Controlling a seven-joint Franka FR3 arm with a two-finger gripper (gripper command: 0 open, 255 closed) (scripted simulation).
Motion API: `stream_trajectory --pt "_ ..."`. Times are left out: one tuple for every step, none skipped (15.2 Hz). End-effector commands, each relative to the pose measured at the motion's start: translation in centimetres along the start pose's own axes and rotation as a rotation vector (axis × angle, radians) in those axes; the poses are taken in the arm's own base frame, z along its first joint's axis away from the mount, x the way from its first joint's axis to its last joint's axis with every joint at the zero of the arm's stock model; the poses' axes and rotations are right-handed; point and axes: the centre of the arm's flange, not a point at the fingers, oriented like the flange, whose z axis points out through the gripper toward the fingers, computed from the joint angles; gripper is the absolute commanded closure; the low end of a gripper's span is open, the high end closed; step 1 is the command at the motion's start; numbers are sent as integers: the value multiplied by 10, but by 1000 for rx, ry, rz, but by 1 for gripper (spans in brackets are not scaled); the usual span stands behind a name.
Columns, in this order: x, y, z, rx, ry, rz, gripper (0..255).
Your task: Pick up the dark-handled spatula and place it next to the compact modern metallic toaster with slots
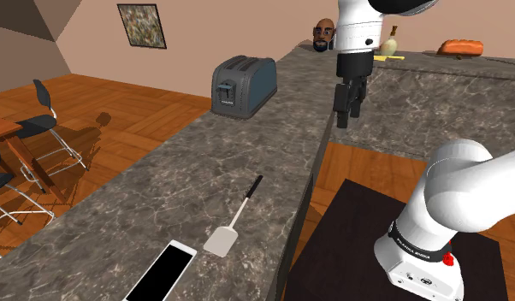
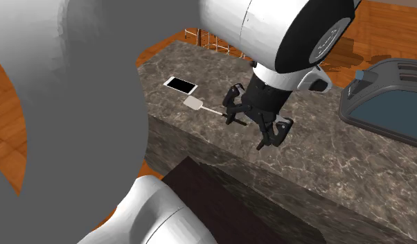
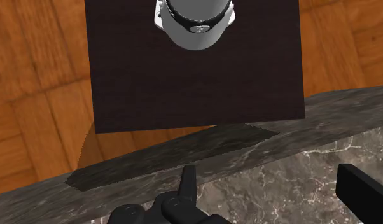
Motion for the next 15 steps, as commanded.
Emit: stream_trajectory --pt "0 0 0 0 0 0 0" --pt "-2 -11 7 -1 10 48 0" --pt "-3 -23 13 -1 21 95 0" --pt "-3 -35 20 -2 31 143 0" --pt "-3 -46 27 -2 41 190 0" --pt "-2 -58 34 -3 51 238 0" --pt "0 -69 40 -3 62 285 0" --pt "2 -81 47 -4 72 333 0" --pt "5 -92 54 -5 82 380 0" --pt "8 -103 61 -5 93 428 0" --pt "12 -114 67 -6 103 476 0" --pt "17 -125 74 -6 113 523 0" --pt "22 -135 81 -7 123 571 0" --pt "27 -145 87 -7 134 618 0" --pt "34 -155 94 -8 144 666 0"
